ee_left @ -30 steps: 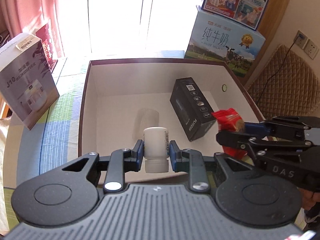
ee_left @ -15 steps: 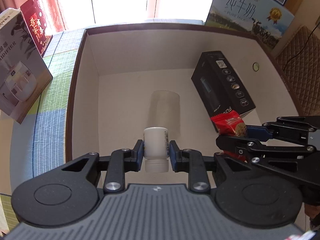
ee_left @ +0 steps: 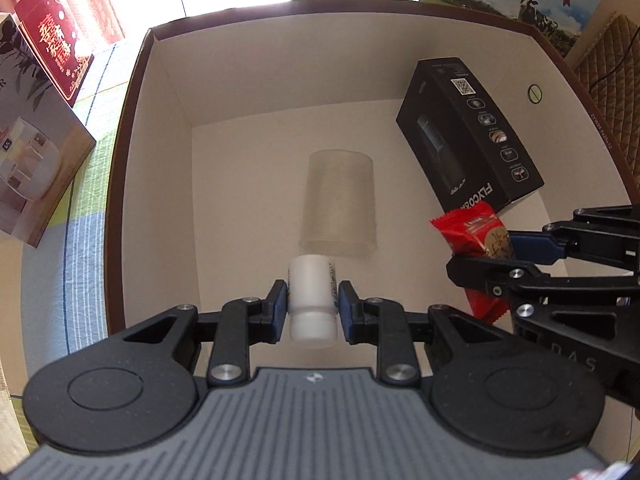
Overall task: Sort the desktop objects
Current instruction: 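Carry the bottle and snack packet into the brown box, open both grippers, then withdraw both open grippers from the brown box toward the remaining items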
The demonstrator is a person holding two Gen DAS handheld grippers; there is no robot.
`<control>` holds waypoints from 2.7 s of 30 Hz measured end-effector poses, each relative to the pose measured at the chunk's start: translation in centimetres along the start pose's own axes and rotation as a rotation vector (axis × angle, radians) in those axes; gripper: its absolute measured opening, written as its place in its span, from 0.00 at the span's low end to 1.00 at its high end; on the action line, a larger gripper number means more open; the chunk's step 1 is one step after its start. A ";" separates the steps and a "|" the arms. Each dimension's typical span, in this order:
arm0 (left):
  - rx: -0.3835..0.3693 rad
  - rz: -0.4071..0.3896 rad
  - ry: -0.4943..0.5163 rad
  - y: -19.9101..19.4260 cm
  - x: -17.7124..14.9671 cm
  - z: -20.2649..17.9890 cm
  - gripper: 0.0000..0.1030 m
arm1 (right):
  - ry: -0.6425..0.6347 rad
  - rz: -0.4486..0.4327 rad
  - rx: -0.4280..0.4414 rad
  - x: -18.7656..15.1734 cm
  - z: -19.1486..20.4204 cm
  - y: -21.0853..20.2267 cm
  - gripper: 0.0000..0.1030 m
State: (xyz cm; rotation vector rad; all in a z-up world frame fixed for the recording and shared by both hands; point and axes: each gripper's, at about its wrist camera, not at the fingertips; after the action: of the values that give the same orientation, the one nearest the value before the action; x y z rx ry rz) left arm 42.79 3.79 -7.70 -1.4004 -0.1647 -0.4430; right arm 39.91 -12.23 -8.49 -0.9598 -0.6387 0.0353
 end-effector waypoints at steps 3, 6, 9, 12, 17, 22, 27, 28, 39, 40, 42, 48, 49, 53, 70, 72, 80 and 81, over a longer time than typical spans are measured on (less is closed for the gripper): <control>-0.002 -0.002 0.006 -0.1 0.0 0.0 0.22 | 0.008 0.004 -0.007 0.0 -0.1 0.1 0.22; 0.000 -0.007 0.008 -0.2 0.0 -0.1 0.28 | 0.017 0.007 -0.007 0.0 -0.3 0.0 0.22; 0.000 -0.008 0.009 -0.4 0.0 -0.1 0.29 | 0.023 0.014 -0.012 0.1 -0.4 0.2 0.22; 0.003 -0.011 0.008 -0.5 0.0 -0.1 0.30 | 0.026 0.012 -0.018 0.2 -0.3 0.2 0.22; -0.006 -0.021 0.001 -1.0 -0.3 0.2 0.40 | 0.035 -0.013 -0.021 0.0 -0.3 -0.5 0.41; -0.006 -0.033 -0.007 -1.8 -0.6 0.4 0.52 | 0.023 -0.038 -0.033 -0.1 0.1 -1.6 0.60; -0.001 -0.067 -0.005 -3.1 -0.9 0.4 0.60 | 0.013 -0.076 -0.066 -0.4 0.5 -3.2 0.74; 0.008 -0.078 -0.003 -3.4 -1.0 0.4 0.64 | 0.011 -0.086 -0.076 -0.4 0.6 -3.5 0.77; 0.015 -0.161 -0.030 -7.2 -1.9 0.3 0.72 | -0.019 -0.190 -0.106 -1.3 2.3 -7.7 0.92; 0.015 -0.168 -0.032 -7.5 -1.9 0.3 0.73 | -0.020 -0.196 -0.105 -1.4 2.5 -8.1 0.92; 0.017 -0.180 -0.036 -8.3 -2.1 0.2 0.73 | -0.021 -0.210 -0.105 -1.5 2.8 -8.7 0.93; 0.019 -0.220 -0.053 -10.5 -2.9 0.0 0.78 | -0.028 -0.246 -0.111 -2.4 3.5 -10.6 0.95; 0.022 -0.227 -0.058 -11.0 -3.1 0.0 0.79 | -0.029 -0.253 -0.111 -2.5 3.7 -10.9 0.95; 0.037 -0.265 -0.071 -12.8 -3.7 0.0 0.79 | -0.032 -0.285 -0.109 -3.3 4.1 -12.4 0.97; 0.049 -0.349 -0.123 -19.0 -9.0 0.0 0.84 | -0.039 -0.351 -0.069 -8.6 6.2 -17.3 0.98; 0.048 -0.352 -0.126 -19.5 -9.7 0.0 0.84 | -0.047 -0.353 -0.066 -9.3 6.5 -17.7 0.98; 0.045 -0.358 -0.132 -20.9 -13.2 0.0 0.84 | -0.084 -0.322 -0.075 -12.9 7.2 -18.7 0.98; 0.045 -0.355 -0.130 -21.0 -13.7 -0.1 0.84 | -0.081 -0.319 -0.074 -13.3 7.2 -18.7 0.98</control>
State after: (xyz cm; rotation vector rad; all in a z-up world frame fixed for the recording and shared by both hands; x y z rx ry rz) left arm 22.07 4.32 6.43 -1.3594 -0.5314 -0.6364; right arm 20.66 -21.83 2.36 -0.9215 -0.8669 -0.2349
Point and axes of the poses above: each gripper's, at about its wrist camera, not at the fingertips, and y roughly the way its jaws point, z to its left, x to its top, and after that the axes turned 13 degrees about x, right-handed
